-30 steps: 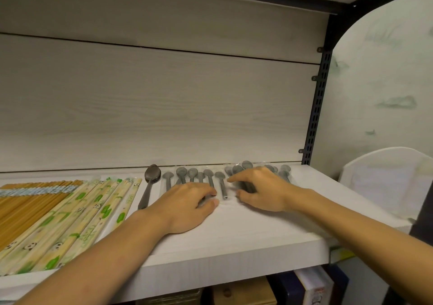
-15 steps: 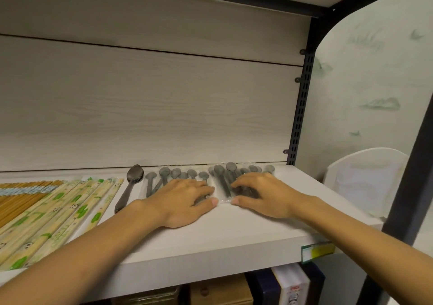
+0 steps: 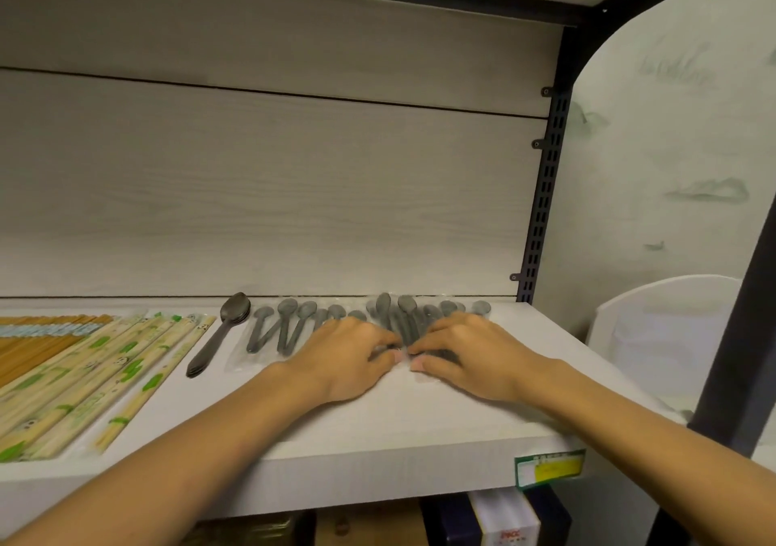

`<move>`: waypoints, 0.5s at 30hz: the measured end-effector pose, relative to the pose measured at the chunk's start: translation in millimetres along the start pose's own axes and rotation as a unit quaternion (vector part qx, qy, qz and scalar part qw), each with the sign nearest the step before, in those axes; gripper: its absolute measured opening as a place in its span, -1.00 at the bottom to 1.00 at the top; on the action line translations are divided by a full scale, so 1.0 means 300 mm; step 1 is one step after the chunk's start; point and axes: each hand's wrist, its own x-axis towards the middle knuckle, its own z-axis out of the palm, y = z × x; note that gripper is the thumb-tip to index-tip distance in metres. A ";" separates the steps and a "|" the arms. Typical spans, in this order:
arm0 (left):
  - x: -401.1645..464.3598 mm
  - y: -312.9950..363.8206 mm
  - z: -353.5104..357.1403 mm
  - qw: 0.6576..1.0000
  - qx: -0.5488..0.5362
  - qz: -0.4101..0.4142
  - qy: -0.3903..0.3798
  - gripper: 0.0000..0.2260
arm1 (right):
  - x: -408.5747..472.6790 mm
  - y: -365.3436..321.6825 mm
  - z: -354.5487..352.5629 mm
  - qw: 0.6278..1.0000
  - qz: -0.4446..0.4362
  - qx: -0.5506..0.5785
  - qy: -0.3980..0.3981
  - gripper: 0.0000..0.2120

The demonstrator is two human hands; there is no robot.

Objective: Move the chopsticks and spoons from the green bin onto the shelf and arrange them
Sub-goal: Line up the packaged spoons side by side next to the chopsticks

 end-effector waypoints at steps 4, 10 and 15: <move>-0.007 -0.010 -0.003 0.998 0.018 -0.009 0.052 -0.77 | 0.008 -0.003 -0.016 0.999 -0.011 0.008 0.033 -0.69; -0.045 -0.034 -0.026 0.992 0.036 0.039 0.114 -0.80 | 0.014 -0.008 -0.021 0.996 -0.026 0.037 0.076 -0.78; -0.080 -0.048 -0.059 0.984 -0.063 0.071 0.153 -0.93 | 0.007 -0.017 -0.002 0.987 -0.024 0.105 0.120 -0.85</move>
